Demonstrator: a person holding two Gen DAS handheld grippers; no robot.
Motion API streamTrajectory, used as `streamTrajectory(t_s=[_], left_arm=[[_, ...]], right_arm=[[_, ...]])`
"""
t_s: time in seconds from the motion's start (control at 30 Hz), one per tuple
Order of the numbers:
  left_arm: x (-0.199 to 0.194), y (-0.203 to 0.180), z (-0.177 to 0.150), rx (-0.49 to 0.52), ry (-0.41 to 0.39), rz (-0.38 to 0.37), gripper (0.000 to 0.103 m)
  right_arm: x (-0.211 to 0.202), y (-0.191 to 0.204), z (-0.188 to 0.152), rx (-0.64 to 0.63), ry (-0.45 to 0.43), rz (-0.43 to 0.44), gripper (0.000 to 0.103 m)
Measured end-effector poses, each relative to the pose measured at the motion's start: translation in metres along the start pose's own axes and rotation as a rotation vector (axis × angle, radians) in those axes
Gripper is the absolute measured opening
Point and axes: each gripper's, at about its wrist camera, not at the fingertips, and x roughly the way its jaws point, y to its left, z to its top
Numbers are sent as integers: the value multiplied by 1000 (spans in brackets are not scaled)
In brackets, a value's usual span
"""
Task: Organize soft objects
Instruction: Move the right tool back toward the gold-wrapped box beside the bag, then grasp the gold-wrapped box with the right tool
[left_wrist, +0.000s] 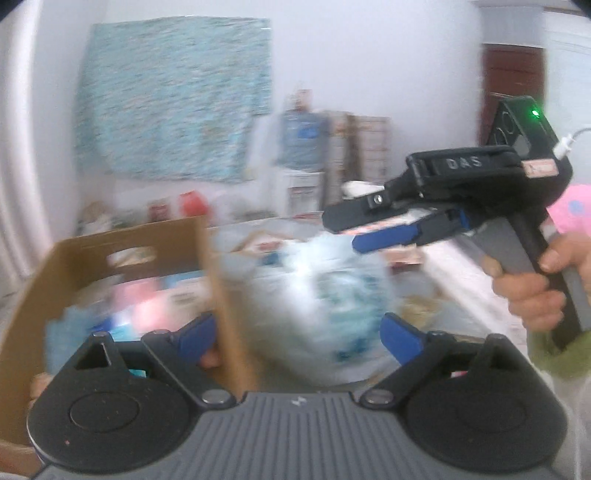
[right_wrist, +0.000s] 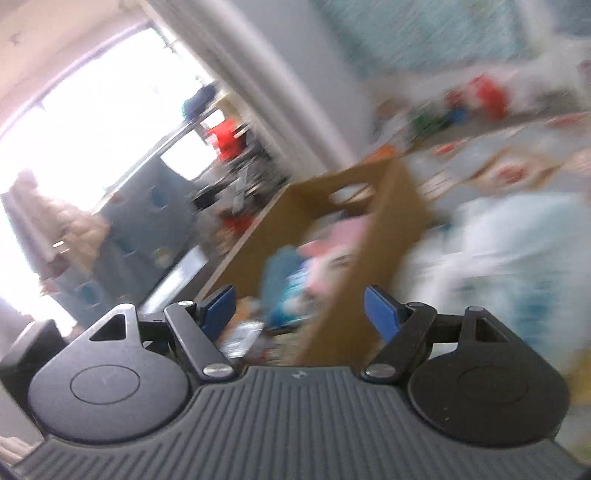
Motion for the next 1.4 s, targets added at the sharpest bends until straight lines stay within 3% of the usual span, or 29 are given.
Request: streamTrajectory(t_s=[0.1,0.23,0.37,0.47,0.6,0.73,0.83,0.97,1.1,1.23,1.4], left_arm=[[21,-34,0,25,-12,-55,97],[53,-74,-8,42,-1,-118,97],[91,-105,-17,50,42,-154,96],[120,-126,-23,72,73,-149,94],[149,-147,-30,127,94,-112,86],[183,-161,-33,142,163,-76,65],[206,-161,-37,118,221,-68,63],[217,-163,-39,119,238,-54,60],[224,-166,-41,108,249,-53,49],[213,-170,-37,119,233,-89,47],[178,-172,-29,120,158,-109,47]], right_arm=[[-43,-37,-2,53,-64,-94,77],[-74,-89,-12,156,-81,-170,77],[-73,-132,-24,214,-49,-239,75],[-61,-157,-32,239,-23,-272,66],[-41,-180,-42,241,7,-305,56],[-27,-202,-45,251,43,-325,51],[-18,-212,-48,262,68,-318,48],[-9,-221,-55,269,98,-306,47],[-7,-219,-59,257,105,-290,42],[-15,-207,-59,226,95,-337,41],[-46,-173,-56,202,33,-343,41]])
